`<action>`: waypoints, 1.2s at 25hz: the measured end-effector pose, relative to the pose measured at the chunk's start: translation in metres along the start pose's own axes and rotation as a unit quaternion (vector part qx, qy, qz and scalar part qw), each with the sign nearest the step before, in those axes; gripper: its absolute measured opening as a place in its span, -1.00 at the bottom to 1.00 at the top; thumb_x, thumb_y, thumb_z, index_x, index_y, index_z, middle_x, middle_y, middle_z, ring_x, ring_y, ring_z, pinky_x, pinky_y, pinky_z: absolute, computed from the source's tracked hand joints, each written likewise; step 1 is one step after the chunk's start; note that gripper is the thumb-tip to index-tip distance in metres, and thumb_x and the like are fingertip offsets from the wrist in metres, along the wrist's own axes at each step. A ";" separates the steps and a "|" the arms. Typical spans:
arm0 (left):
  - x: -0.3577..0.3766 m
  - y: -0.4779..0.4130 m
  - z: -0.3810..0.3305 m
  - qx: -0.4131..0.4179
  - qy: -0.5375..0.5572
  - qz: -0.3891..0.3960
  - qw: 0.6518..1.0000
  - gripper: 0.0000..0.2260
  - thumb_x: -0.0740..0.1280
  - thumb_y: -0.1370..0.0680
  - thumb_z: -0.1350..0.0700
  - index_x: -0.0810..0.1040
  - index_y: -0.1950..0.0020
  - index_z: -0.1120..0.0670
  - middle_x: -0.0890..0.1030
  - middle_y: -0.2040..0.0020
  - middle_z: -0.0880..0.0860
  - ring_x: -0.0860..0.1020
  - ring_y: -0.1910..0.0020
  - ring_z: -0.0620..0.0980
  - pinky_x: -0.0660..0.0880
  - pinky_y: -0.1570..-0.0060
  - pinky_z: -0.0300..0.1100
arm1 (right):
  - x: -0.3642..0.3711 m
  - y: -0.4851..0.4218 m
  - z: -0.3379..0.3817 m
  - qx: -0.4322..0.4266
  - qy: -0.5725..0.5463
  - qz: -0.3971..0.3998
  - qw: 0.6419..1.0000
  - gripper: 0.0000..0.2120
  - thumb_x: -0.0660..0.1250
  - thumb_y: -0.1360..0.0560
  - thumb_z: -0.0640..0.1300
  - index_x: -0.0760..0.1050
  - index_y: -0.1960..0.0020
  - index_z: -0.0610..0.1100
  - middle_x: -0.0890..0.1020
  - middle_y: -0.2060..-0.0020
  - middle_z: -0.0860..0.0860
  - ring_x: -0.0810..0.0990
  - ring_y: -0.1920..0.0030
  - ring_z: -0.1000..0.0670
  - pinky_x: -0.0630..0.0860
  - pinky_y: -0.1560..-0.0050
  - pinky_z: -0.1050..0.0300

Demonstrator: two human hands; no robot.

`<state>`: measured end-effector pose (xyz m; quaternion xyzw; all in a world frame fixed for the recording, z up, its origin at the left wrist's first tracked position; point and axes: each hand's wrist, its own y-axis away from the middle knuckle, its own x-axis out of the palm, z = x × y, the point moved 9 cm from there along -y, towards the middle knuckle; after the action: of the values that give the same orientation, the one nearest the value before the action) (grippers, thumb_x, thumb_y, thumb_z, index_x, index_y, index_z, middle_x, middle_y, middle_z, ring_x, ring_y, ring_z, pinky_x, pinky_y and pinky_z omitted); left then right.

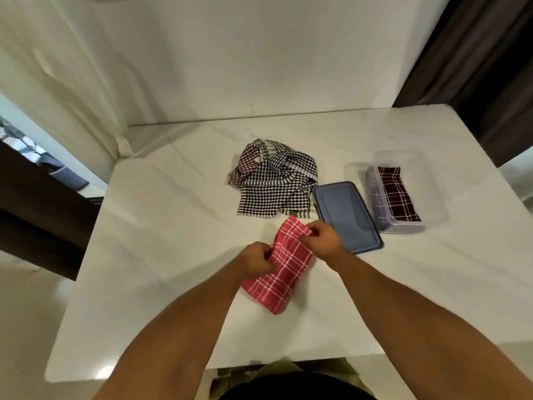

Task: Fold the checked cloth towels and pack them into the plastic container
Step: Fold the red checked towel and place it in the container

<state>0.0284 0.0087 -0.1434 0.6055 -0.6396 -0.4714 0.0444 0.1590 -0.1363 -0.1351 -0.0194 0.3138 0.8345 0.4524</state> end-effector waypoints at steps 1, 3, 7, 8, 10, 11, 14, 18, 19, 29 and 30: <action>0.000 0.000 -0.002 -0.012 0.057 0.010 0.998 -0.81 0.44 -0.44 0.10 0.57 -0.04 0.04 0.68 -0.01 0.06 0.66 0.06 0.01 0.60 -0.06 -0.03 | -0.006 0.001 -0.008 0.031 -0.091 -0.012 0.995 -0.73 0.46 -0.45 -0.28 0.48 -0.09 -0.16 0.65 0.05 -0.12 0.67 0.11 -0.09 0.63 0.12 0.02; 0.000 -0.001 -0.003 -0.038 0.143 0.004 0.989 -0.76 0.46 -0.46 0.15 0.57 -0.10 0.11 0.67 0.00 0.08 0.67 0.06 0.05 0.61 -0.05 0.02 | -0.012 0.010 -0.031 0.101 -0.246 -0.019 0.964 -0.54 0.51 -0.42 -0.30 0.38 -0.22 -0.17 0.63 -0.06 -0.19 0.67 0.02 -0.16 0.64 0.08 -0.06; 0.017 0.002 -0.004 -0.073 0.245 -0.024 0.966 -0.77 0.48 -0.47 0.14 0.55 -0.08 0.11 0.69 0.03 0.12 0.69 0.10 0.09 0.62 -0.03 0.10 | -0.002 0.041 -0.070 0.181 -0.326 0.022 0.927 -0.55 0.51 -0.40 -0.32 0.48 -0.25 -0.29 0.70 -0.01 -0.21 0.70 0.01 -0.19 0.64 0.11 -0.03; 0.025 0.002 -0.003 -0.082 0.262 -0.022 0.961 -0.76 0.48 -0.47 0.15 0.54 -0.09 0.11 0.69 0.04 0.13 0.70 0.10 0.10 0.62 -0.03 0.12 | 0.000 0.048 -0.075 0.187 -0.327 0.029 0.926 -0.58 0.50 -0.41 -0.33 0.50 -0.23 -0.26 0.71 0.00 -0.20 0.70 0.01 -0.18 0.64 0.10 -0.02; 0.037 0.005 -0.005 -0.094 0.282 -0.017 0.955 -0.72 0.48 -0.47 0.14 0.53 -0.13 0.12 0.69 0.03 0.13 0.70 0.10 0.11 0.62 -0.04 0.14 | -0.002 0.055 -0.076 0.189 -0.324 0.037 0.926 -0.63 0.47 -0.45 -0.29 0.51 -0.22 -0.20 0.71 -0.01 -0.18 0.69 -0.02 -0.18 0.63 0.03 -0.04; 0.038 0.006 -0.008 -0.096 0.283 -0.016 0.954 -0.68 0.49 -0.45 0.11 0.52 -0.16 0.11 0.69 0.01 0.12 0.69 0.08 0.11 0.61 -0.05 0.13 | -0.004 0.055 -0.073 0.185 -0.322 0.047 0.927 -0.66 0.44 -0.47 -0.25 0.50 -0.22 -0.19 0.71 -0.02 -0.18 0.68 -0.05 -0.19 0.63 -0.03 -0.08; 0.037 0.006 -0.032 -0.075 0.292 0.021 0.953 -0.47 0.53 -0.40 -0.04 0.47 -0.29 0.07 0.67 -0.09 0.07 0.65 -0.03 0.06 0.54 -0.13 0.05 | -0.017 0.050 -0.045 0.166 -0.313 0.110 0.929 -0.70 0.33 -0.53 -0.18 0.49 -0.24 -0.19 0.68 -0.08 -0.20 0.66 -0.09 -0.20 0.57 -0.17 -0.16; 0.035 0.005 -0.090 -0.035 0.383 0.112 0.916 -0.45 0.49 -0.44 -0.08 0.47 -0.35 0.10 0.65 -0.19 0.08 0.57 -0.21 0.06 0.35 -0.37 0.02 | -0.057 0.039 -0.002 0.148 -0.289 0.148 0.934 -0.65 0.37 -0.48 -0.13 0.51 -0.23 -0.21 0.70 -0.04 -0.18 0.66 -0.08 -0.19 0.56 -0.21 -0.16; 0.032 0.004 -0.107 -0.027 0.405 0.117 0.906 -0.48 0.48 -0.45 -0.05 0.48 -0.33 0.11 0.66 -0.18 0.11 0.59 -0.21 0.10 0.40 -0.35 0.05 | -0.070 0.037 0.009 0.134 -0.288 0.149 0.936 -0.64 0.39 -0.48 -0.12 0.52 -0.23 -0.21 0.70 -0.04 -0.18 0.66 -0.08 -0.20 0.56 -0.19 -0.16; 0.011 -0.032 -0.253 0.088 0.437 -0.100 0.889 -0.77 0.37 -0.56 0.09 0.57 -0.20 0.07 0.70 -0.03 0.13 0.69 0.03 0.12 0.61 -0.05 0.12 | -0.188 0.017 0.025 0.025 -0.199 0.109 0.974 -0.72 0.29 -0.61 -0.13 0.51 -0.30 -0.13 0.71 -0.05 -0.12 0.70 -0.04 -0.15 0.61 -0.07 -0.11; 0.013 -0.037 -0.267 0.099 0.413 -0.105 0.899 -0.76 0.38 -0.55 0.09 0.57 -0.20 0.06 0.70 -0.05 0.11 0.69 0.02 0.11 0.61 -0.07 0.12 | -0.207 0.012 0.028 0.011 -0.180 0.084 0.980 -0.74 0.28 -0.61 -0.16 0.51 -0.29 -0.10 0.72 -0.04 -0.10 0.70 -0.05 -0.15 0.61 -0.11 -0.14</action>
<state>0.2203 -0.1418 -0.0268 0.8110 -0.5395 -0.1152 0.1950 0.2788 -0.2801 -0.0408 0.1621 0.2369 0.8562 0.4296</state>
